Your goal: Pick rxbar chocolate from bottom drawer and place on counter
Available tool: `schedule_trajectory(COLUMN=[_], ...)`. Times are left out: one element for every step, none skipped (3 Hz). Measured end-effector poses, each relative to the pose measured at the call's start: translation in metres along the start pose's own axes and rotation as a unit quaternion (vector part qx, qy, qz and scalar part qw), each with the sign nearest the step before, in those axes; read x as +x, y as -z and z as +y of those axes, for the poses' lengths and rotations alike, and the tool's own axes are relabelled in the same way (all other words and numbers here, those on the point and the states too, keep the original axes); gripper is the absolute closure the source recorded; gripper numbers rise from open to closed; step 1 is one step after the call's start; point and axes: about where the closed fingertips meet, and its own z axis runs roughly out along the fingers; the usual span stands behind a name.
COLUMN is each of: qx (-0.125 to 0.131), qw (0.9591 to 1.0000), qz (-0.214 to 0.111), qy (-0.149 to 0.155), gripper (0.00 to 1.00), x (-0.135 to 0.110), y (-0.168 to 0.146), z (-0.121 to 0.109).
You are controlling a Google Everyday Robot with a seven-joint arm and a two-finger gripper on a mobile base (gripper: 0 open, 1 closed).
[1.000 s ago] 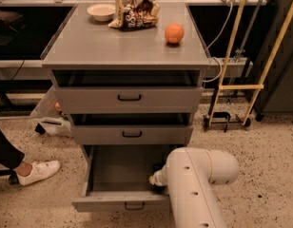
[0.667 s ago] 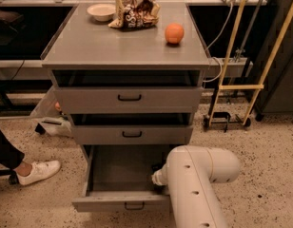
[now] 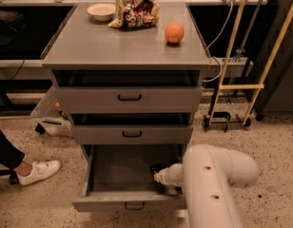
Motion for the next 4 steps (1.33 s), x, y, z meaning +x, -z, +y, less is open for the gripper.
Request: schedule_trajectory(qx=[0.016, 0.017, 0.031, 0.01], qw=[0.9967, 0.9908, 0.9876, 0.9907], qz=[-0.074, -0.128, -0.139, -0.127], qy=[-0.03, -0.042, -0.066, -0.048], gripper=[1.0, 1.0, 1.0, 1.0], x=[-0.025, -0.044, -0.031, -0.029], y=[0.055, 0.12, 0.139, 0.136], z=[-0.029, -0.057, -0.088, -0.069])
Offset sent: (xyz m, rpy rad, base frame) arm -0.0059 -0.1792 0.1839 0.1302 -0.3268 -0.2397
